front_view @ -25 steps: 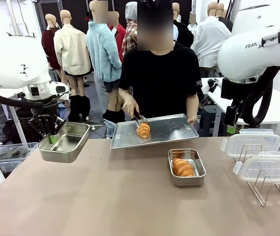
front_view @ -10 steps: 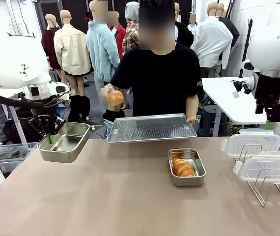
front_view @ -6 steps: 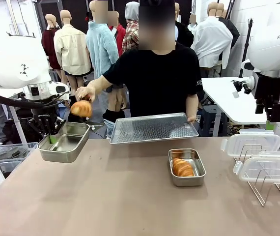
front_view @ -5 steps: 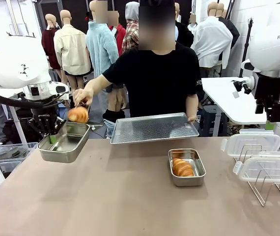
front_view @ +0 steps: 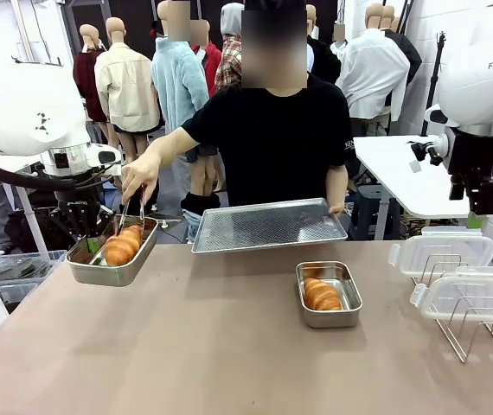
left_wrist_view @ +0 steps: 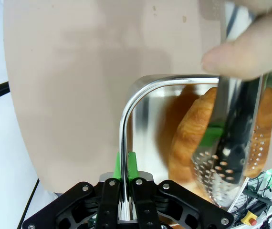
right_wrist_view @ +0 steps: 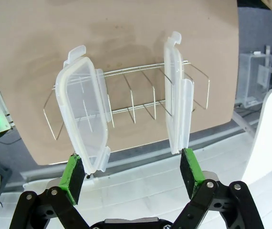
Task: Place the bread in airtight containers.
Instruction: Once an object is inside an Airtight Container , place the container in the center of the table.
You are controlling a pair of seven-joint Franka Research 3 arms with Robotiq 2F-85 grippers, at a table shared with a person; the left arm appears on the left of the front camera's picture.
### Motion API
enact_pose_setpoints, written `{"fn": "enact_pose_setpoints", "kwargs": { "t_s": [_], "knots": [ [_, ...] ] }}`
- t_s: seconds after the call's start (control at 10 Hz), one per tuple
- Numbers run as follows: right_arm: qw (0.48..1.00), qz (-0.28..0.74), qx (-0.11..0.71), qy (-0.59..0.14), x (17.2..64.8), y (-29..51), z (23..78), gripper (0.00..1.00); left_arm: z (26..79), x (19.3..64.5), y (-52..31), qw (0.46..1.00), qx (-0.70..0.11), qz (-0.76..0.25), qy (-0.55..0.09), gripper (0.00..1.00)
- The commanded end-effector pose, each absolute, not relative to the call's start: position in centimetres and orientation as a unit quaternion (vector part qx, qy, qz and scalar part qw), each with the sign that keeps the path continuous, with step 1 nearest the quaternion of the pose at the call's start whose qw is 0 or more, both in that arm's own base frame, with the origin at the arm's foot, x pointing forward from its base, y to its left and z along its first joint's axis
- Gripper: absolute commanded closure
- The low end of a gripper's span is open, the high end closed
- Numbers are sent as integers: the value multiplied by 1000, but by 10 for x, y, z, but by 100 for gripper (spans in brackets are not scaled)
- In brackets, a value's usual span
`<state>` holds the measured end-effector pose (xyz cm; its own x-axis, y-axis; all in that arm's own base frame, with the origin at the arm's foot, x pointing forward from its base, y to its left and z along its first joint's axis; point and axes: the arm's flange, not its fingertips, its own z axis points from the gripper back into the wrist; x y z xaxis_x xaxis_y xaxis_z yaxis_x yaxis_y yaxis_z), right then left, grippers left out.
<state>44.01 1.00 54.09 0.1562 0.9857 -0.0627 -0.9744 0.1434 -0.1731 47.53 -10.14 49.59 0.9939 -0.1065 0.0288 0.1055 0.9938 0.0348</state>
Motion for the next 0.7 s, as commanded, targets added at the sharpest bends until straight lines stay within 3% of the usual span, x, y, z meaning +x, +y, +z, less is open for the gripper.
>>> {"fn": "enact_pose_setpoints", "kwargs": {
  "t_s": [0.0, 0.6],
  "knots": [
    [759, 644, -90, -37, 441, 10, 541, 0, 499, 476, -99, 998, 15, -61, -23, 100],
    [759, 644, -90, -37, 441, 10, 541, 0, 499, 476, -99, 998, 15, -61, -23, 100]
  ]
}}
